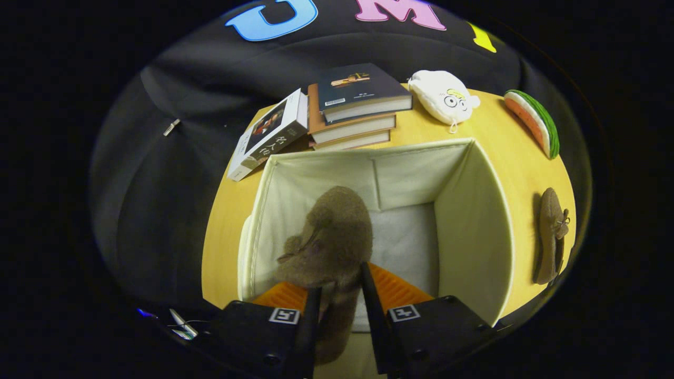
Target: Open the storage box then place both shoes into the box .Put the left shoe in first, then the right shoe, with the right side of both shoes facing outward in a uniform manner.
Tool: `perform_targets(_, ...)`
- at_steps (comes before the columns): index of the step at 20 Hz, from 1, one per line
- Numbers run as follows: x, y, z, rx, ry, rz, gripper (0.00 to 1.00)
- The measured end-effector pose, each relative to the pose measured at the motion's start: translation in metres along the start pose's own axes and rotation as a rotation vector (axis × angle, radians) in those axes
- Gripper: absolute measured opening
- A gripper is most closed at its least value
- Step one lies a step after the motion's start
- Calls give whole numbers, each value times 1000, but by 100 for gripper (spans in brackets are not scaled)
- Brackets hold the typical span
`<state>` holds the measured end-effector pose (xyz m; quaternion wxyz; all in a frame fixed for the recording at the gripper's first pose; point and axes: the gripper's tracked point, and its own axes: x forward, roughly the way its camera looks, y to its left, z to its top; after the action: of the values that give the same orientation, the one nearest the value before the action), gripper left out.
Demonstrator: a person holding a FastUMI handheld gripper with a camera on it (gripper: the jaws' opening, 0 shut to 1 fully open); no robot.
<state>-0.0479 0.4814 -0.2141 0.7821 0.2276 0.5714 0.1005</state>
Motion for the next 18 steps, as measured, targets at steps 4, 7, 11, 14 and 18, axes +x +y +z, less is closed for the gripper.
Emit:
perform_targets(4, -5, 8, -3, -37, -3, 62, 96)
perform_targets(7, -27, 13, 3, -41, -24, 111, 99)
perform_targets(11, -88, 1, 35, -83, -142, 176, 99)
perform_targets(14, -131, -45, 57, -138, -262, 143, 99)
perform_targets(18, -164, -150, 62, -169, -337, 7, 99)
